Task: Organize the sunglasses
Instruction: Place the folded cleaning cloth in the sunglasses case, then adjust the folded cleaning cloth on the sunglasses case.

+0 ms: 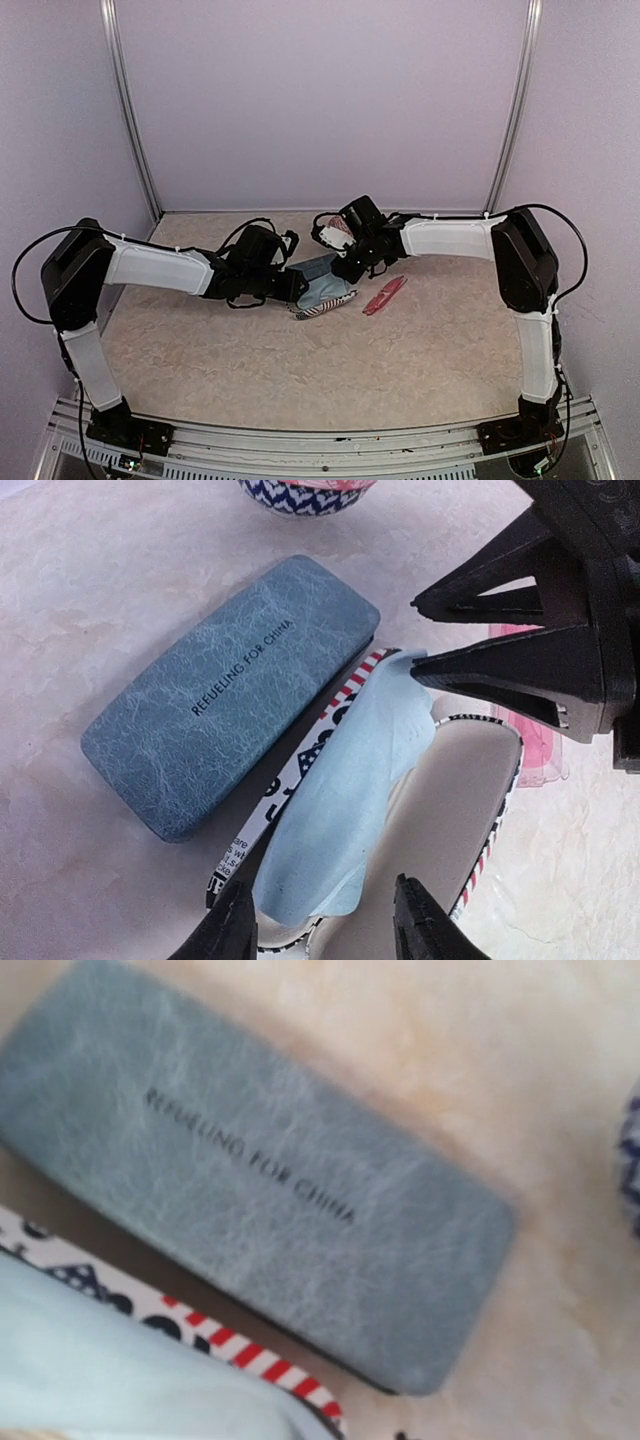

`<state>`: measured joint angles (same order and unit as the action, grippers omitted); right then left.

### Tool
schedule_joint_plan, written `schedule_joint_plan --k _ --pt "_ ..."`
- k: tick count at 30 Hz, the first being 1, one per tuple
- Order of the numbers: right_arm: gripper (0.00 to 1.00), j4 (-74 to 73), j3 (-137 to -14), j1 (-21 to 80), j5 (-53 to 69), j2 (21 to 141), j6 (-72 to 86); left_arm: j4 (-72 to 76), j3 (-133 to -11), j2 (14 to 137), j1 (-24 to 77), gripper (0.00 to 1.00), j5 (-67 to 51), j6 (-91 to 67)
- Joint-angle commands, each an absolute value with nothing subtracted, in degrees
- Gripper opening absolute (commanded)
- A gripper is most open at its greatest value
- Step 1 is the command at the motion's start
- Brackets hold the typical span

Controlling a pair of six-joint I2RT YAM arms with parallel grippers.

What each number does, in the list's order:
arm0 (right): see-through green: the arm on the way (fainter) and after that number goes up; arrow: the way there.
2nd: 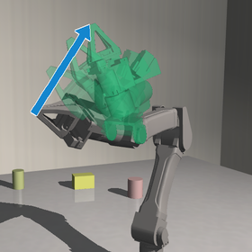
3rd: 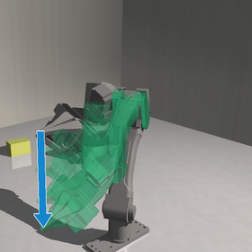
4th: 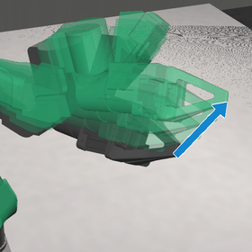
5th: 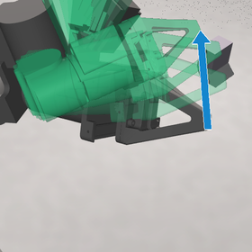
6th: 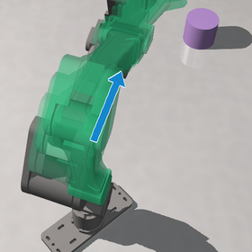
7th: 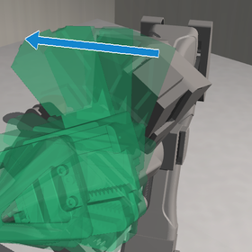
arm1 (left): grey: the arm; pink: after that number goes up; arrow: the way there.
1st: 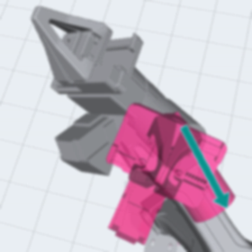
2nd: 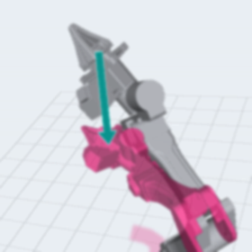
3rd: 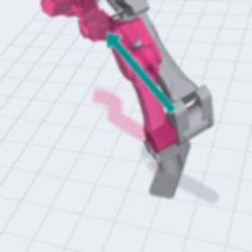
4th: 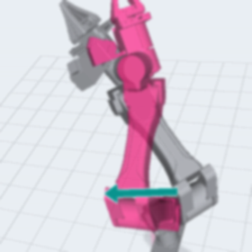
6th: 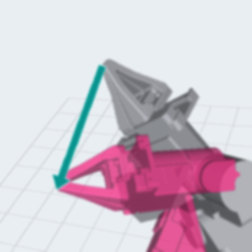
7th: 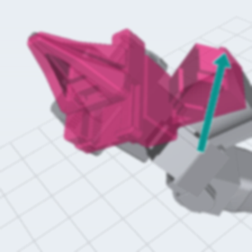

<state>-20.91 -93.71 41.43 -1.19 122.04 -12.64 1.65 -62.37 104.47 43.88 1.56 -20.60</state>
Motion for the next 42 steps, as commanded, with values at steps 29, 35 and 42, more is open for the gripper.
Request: schedule_joint_plan --k 29,35,42 --pt "0.0 -14.09 -96.19 48.03 10.49 127.25 11.53 -16.9 -54.08 65.39 34.19 0.95 7.82 -27.0" --pt "0.0 -15.71 -97.74 48.49 9.42 130.4 11.76 -18.29 -53.16 61.11 33.11 0.99 7.82 -26.37" --pt "0.0 -15.66 -98.39 48.72 8.81 131.28 12.38 -18.05 -52.37 59.41 32.63 0.99 6.83 -26.2"
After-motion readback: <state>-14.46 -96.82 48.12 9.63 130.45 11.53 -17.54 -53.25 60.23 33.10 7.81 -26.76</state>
